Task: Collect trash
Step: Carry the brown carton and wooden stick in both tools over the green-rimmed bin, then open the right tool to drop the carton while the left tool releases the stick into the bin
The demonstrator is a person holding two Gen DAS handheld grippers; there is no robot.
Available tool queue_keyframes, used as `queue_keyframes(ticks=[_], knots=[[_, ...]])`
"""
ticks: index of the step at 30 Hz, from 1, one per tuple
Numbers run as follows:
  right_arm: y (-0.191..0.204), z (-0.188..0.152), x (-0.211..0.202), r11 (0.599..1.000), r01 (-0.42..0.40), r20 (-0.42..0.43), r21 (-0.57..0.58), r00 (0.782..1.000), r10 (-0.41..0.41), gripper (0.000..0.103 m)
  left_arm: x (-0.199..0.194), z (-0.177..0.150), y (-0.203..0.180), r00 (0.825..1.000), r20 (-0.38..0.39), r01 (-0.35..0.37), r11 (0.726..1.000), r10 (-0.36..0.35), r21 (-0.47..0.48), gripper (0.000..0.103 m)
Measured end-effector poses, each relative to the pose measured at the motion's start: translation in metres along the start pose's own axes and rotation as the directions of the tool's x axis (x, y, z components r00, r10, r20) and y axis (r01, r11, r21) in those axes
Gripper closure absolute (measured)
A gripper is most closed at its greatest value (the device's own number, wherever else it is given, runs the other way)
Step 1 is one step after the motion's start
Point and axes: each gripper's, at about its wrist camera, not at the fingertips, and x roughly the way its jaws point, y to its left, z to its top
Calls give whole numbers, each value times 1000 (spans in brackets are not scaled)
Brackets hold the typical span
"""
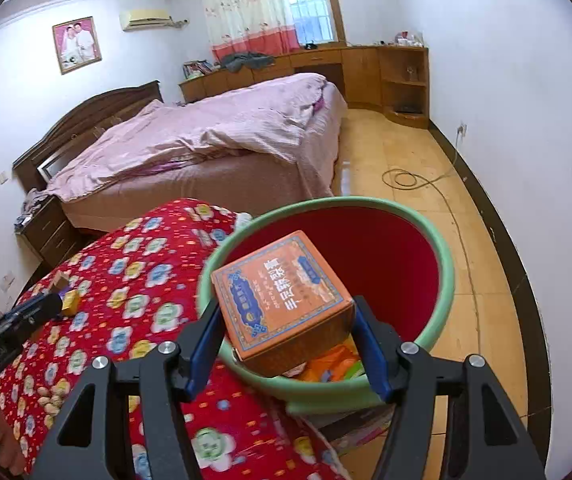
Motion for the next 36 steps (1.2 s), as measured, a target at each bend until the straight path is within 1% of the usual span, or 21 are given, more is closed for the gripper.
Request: queue_keyframes(ticks=[4,9,17,22,24,26,32,36], knots=[[-15,3,13,1000,11,-17,7,1000,-11,39,15,9,-20,999,-19,30,999,-30,21,77],[-24,8,31,1000,17,-40,2,999,-17,38,35,17,-38,998,-45,53,998,-51,42,77],[-34,10,53,1000,13,-86,12,996,-12,36,58,22,-56,996,-74,62,996,-57,67,77],[-38,9,58,1000,14,-96,7,995,-13,35,68,25,-63,995,-85,67,995,-60,76,77],[-38,9,58,1000,14,-96,3,995,-14,33,72,26,-65,994,-90,71,994,-64,78,77],[-39,9,58,1000,7,-92,6,996,-6,27,75,26,-68,993,-95,74,994,-66,82,77],[-44,7,51,1000,1,-80,17,997,0,26,86,26,-75,991,-111,91,991,-80,96,77],[-54,4,40,999,2,-62,45,998,1,26,94,25,-85,986,-128,123,985,-107,120,77]])
